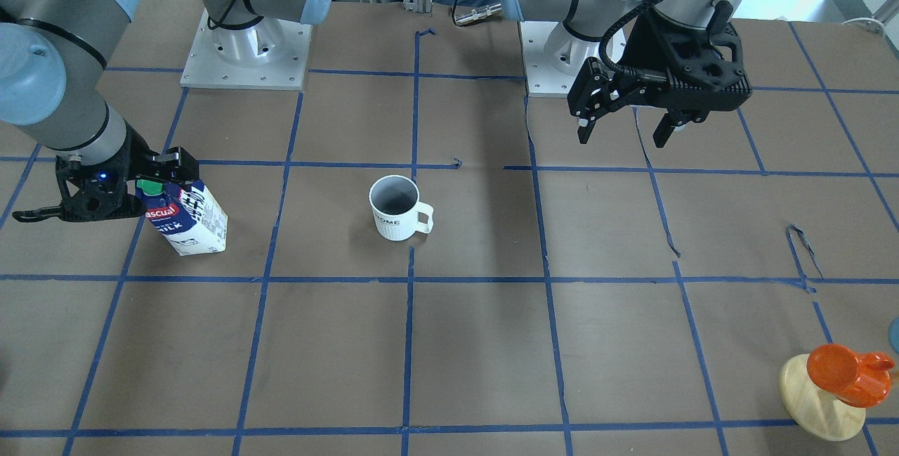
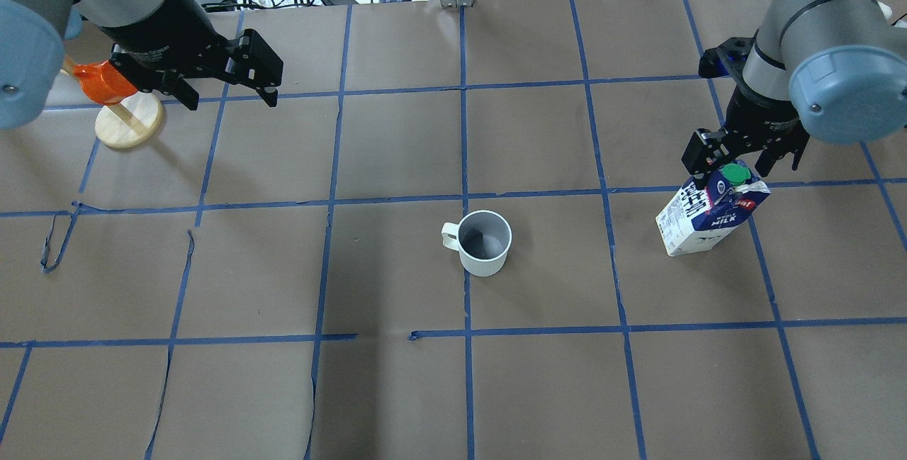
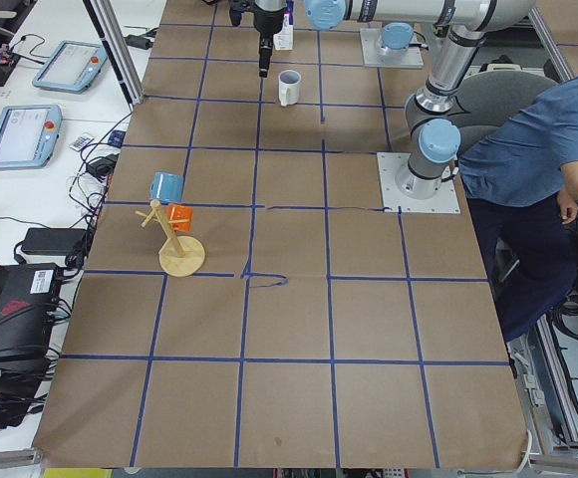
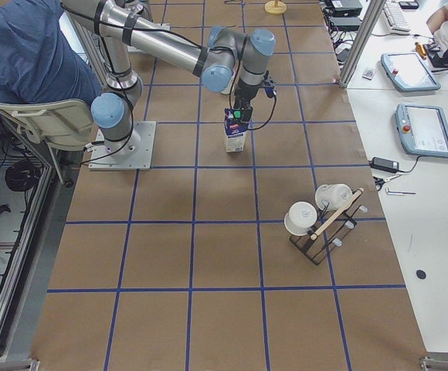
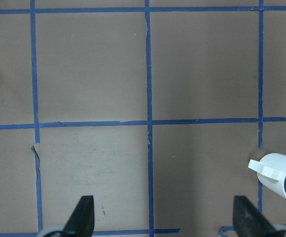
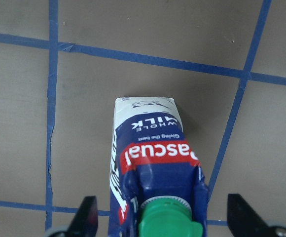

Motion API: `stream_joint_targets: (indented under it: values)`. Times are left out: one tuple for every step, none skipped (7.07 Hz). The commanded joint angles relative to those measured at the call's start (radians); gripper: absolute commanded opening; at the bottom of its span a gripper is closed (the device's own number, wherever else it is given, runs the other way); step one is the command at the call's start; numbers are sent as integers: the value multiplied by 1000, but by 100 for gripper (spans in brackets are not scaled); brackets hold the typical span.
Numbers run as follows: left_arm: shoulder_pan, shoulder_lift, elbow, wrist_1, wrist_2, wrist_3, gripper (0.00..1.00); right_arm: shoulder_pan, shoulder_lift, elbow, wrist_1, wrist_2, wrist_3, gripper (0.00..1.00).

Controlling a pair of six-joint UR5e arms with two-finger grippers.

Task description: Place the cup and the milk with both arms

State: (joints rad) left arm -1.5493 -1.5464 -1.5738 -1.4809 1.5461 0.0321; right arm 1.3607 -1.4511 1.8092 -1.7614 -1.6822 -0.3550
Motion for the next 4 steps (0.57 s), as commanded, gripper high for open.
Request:
stream_joint_targets:
  values:
    - [0, 0, 0, 1, 0, 0, 100, 0, 0, 1, -1, 4, 4, 53]
    - [2, 0, 0, 1, 0, 0, 100, 0, 0, 1, -1, 6, 5, 44]
    - [2, 0, 0, 1, 0, 0, 100, 0, 0, -1, -1, 9, 5, 32]
    - [2, 0, 0, 1, 0, 0, 100, 0, 0, -2, -1, 10, 5, 29]
